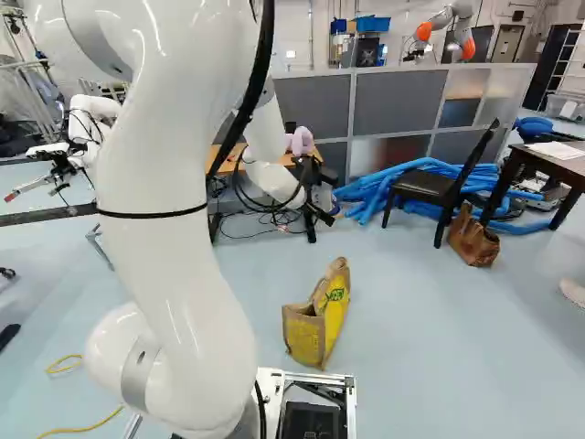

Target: Pick up the bag on the ground and place it on the table

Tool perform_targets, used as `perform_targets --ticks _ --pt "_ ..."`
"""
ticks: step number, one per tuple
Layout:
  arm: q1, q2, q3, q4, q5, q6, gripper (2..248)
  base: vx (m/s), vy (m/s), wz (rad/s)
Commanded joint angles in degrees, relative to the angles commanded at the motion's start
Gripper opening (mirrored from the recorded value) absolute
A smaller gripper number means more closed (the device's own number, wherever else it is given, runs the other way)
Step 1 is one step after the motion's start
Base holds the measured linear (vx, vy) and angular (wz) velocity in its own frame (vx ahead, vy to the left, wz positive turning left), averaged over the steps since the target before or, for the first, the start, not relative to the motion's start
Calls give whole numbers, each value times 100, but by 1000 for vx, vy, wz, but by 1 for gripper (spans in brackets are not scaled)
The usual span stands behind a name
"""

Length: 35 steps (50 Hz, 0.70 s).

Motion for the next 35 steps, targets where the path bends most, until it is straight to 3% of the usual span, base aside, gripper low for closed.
perform_targets --ticks 35 --pt "-292 -987 -903 735 -1222 0 247 0 0 0"
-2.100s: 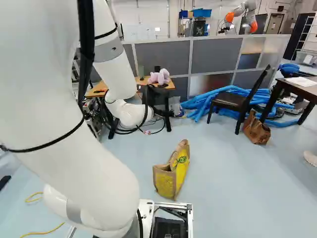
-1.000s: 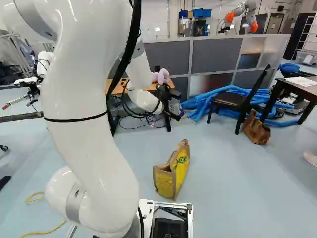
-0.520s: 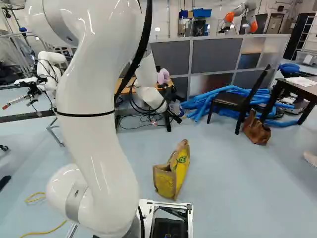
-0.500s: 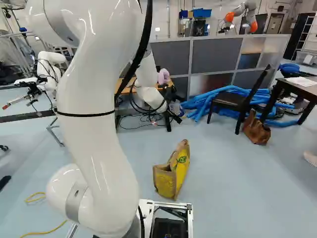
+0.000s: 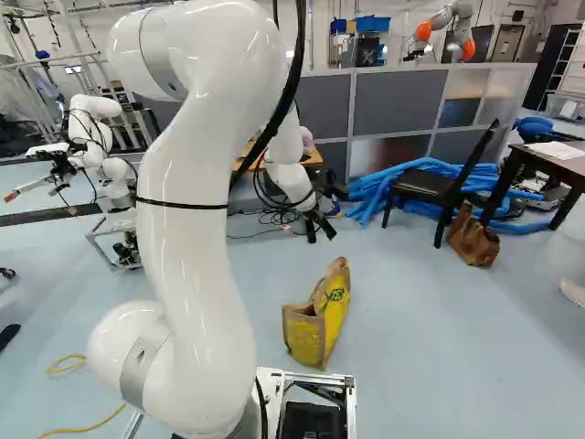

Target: Pick up the bag on the ground and place it on the table

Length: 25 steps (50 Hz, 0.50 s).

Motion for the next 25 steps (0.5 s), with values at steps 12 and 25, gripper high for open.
perform_targets --ticks 12,25 --pt "-76 -297 -197 186 -290 0 247 0 0 0" --pt "-113 -572 -347 207 -320 0 247 0 0 0"
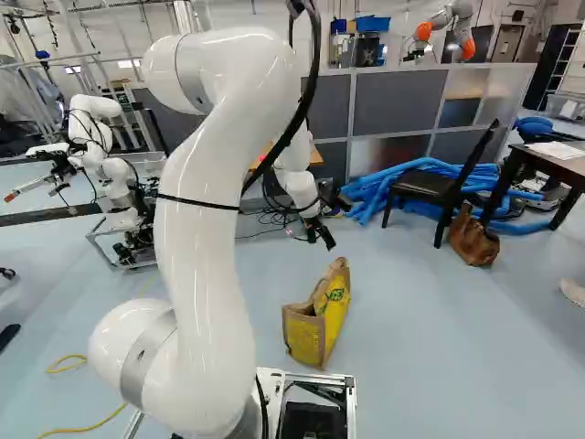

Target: Pick up the bag on the ground and place it on the table

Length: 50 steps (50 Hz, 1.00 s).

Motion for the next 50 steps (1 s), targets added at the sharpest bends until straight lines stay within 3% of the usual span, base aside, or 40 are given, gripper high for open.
perform_targets --ticks 50 --pt "-3 -1024 -564 0 0 0 247 0 0 0"
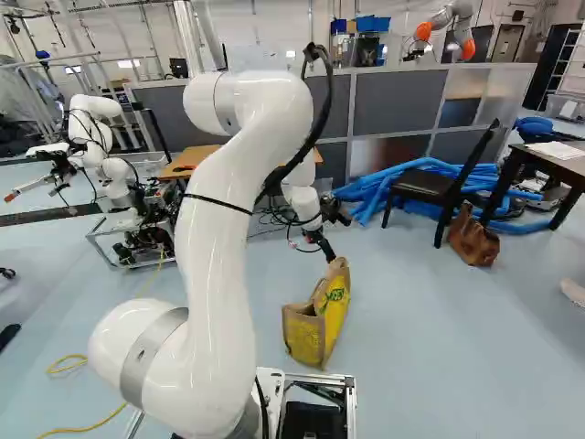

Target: Pick up the bag on the ground and place it on the table

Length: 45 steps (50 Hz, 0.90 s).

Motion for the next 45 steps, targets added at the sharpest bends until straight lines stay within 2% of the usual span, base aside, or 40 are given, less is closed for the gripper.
perform_targets --ticks 45 --pt "0 -929 -591 0 0 0 247 0 0 0"
